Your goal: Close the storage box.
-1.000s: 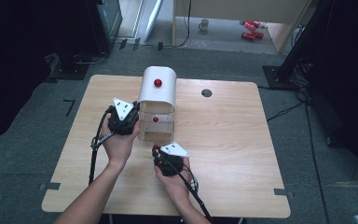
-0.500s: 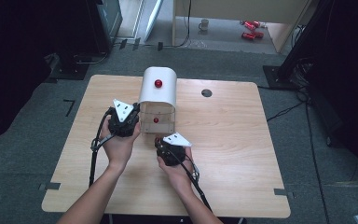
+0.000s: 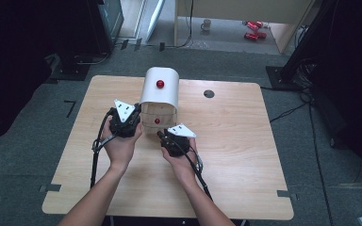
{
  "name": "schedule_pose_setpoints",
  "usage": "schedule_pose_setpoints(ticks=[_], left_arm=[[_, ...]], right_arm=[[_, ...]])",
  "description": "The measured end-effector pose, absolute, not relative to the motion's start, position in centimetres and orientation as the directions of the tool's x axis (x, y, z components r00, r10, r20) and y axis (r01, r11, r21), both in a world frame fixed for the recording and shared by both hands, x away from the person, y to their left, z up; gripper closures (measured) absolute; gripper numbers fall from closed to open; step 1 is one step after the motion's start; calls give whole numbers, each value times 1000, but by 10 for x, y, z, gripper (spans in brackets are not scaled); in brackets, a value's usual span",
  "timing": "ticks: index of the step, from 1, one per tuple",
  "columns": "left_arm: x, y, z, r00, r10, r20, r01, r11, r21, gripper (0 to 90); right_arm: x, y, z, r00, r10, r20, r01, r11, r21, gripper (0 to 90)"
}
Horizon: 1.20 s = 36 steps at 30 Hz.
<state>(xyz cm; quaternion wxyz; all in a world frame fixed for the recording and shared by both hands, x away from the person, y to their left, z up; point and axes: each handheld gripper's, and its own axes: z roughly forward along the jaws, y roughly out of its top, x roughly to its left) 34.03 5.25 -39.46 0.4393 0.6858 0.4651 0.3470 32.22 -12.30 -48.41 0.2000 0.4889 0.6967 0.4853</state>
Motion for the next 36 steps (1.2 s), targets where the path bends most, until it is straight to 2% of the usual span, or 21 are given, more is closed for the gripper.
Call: schedule_pose_setpoints(ticks=[21, 36], left_arm=[[345, 53, -394, 316, 947, 63, 341, -176, 923, 880], [331, 56, -396, 309, 950, 49, 332, -156, 930, 876]], right_arm=[[330, -129, -487, -431, 879, 203, 493, 41, 869, 751], [320, -146, -482, -423, 882, 207, 487, 28, 873, 715]])
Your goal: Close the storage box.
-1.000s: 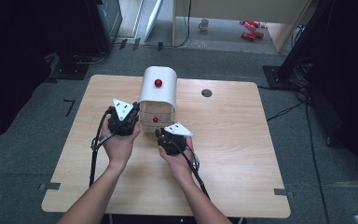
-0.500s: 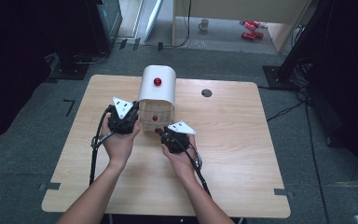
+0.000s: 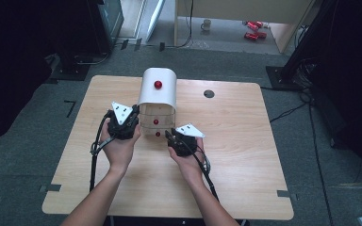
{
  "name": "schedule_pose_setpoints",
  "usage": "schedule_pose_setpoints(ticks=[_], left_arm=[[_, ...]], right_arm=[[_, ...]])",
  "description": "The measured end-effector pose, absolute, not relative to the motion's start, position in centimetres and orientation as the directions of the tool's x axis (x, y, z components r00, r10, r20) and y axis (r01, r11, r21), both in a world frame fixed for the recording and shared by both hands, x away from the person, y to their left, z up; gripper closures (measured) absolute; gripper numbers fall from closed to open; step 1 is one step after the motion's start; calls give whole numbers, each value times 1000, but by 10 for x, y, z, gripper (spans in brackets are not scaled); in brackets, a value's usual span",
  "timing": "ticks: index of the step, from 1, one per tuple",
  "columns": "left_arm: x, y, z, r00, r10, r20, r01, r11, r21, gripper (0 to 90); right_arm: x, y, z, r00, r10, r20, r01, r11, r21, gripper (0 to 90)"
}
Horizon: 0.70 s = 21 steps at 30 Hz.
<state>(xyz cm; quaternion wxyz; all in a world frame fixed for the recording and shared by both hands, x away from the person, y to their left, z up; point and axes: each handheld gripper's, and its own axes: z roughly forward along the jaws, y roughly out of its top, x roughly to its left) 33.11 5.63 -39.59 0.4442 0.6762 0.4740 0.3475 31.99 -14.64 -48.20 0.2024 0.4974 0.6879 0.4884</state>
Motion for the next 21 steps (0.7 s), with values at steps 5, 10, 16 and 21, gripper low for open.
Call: schedule_pose_setpoints(ticks=[5, 10, 16, 21], left_arm=[[322, 59, -397, 308, 951, 38, 328, -144, 934, 877], [311, 58, -398, 314, 949, 29, 320, -135, 938, 875], [301, 60, -399, 322, 947, 8, 319, -117, 940, 868], [298, 65, -402, 356, 933, -46, 318, -75, 945, 837]], right_arm=[[312, -151, -478, -427, 878, 217, 472, 12, 882, 707], [304, -157, -476, -425, 877, 224, 464, -2, 886, 711], [296, -160, -475, -425, 878, 220, 455, -3, 890, 711], [288, -166, -474, -439, 872, 217, 453, 7, 892, 687]])
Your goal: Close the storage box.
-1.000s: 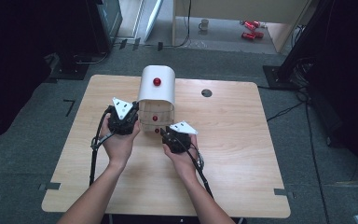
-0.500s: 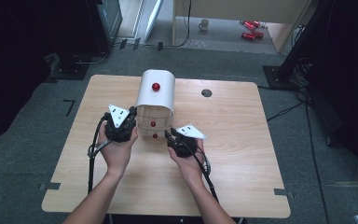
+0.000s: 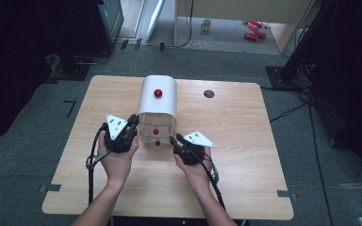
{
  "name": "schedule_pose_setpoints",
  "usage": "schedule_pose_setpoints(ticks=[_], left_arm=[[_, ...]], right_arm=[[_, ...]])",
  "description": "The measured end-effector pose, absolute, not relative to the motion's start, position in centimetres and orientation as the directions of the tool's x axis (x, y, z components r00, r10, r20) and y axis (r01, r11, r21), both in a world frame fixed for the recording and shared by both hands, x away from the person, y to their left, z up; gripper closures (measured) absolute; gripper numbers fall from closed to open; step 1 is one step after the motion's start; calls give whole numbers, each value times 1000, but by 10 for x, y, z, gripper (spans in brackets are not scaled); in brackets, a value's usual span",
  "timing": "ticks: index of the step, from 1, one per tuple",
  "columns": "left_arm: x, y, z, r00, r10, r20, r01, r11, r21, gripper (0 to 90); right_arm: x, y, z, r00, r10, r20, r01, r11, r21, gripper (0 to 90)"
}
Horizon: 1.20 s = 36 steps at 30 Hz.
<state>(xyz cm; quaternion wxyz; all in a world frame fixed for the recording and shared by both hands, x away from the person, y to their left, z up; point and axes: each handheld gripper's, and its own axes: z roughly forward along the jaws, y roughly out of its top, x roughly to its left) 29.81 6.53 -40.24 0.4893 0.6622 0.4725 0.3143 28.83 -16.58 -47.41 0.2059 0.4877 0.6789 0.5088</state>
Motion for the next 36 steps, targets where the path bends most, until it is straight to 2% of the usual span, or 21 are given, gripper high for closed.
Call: schedule_pose_setpoints(ticks=[1, 4, 7, 10, 14, 19, 26, 33, 36], left_arm=[[298, 67, -402, 366, 929, -53, 321, -73, 944, 791], [294, 69, -402, 387, 922, -17, 302, -110, 947, 577], [289, 74, -402, 407, 913, -20, 312, -119, 943, 429], [283, 82, -407, 415, 910, -15, 309, -126, 943, 287], [276, 94, -412, 434, 900, -34, 320, -119, 940, 177], [270, 109, -422, 466, 885, -1, 340, -178, 924, 109], [261, 138, -447, 471, 882, -4, 411, -215, 886, 29], [248, 159, -472, 475, 879, 43, 451, -285, 846, 0], [247, 170, -479, 463, 886, 23, 490, -278, 826, 0]], right_arm=[[287, -168, -474, -443, 870, 216, 453, 9, 892, 672], [281, -176, -474, -452, 866, 214, 457, 18, 889, 613], [277, -186, -473, -463, 864, 200, 457, 39, 889, 542], [272, -196, -472, -478, 856, 194, 465, 60, 883, 469], [266, -209, -472, -494, 850, 184, 473, 85, 877, 356], [259, -231, -474, -476, 859, 186, 498, 89, 862, 162], [250, -268, -481, -424, 891, 165, 527, 94, 844, 30], [241, -308, -488, -354, 927, 124, 543, 96, 834, 0], [236, -324, -490, -331, 937, 114, 547, 92, 832, 0]])
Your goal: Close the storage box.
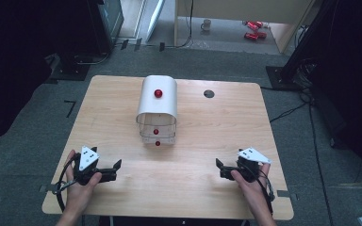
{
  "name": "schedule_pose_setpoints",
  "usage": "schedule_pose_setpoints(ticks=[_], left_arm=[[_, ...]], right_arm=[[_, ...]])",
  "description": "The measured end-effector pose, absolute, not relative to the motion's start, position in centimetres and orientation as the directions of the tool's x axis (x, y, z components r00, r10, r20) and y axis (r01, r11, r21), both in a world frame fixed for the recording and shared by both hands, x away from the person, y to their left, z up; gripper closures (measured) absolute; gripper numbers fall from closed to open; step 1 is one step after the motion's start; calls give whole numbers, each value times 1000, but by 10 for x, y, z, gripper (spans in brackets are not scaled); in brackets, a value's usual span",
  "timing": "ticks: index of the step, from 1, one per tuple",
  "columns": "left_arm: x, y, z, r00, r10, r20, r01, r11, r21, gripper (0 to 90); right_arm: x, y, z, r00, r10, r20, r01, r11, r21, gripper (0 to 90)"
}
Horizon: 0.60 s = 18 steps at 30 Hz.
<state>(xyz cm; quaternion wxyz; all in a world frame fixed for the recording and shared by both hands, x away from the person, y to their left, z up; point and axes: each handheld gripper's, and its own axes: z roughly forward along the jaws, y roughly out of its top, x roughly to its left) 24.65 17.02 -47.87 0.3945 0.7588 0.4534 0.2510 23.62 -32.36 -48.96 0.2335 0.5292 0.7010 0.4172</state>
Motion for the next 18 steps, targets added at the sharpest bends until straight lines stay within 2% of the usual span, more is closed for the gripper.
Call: schedule_pose_setpoints(ticks=[11, 15, 18], left_arm=[[242, 206, -500, 459, 886, 72, 566, -353, 745, 0], [246, 209, -511, 450, 878, 163, 593, -430, 680, 0], [248, 211, -513, 454, 879, 146, 605, -424, 674, 0]], right_arm=[[220, -387, -510, -227, 969, 99, 604, 60, 795, 0], [215, -405, -518, -170, 980, 102, 625, 27, 780, 0], [212, -414, -524, -147, 984, 97, 654, 23, 756, 0]])
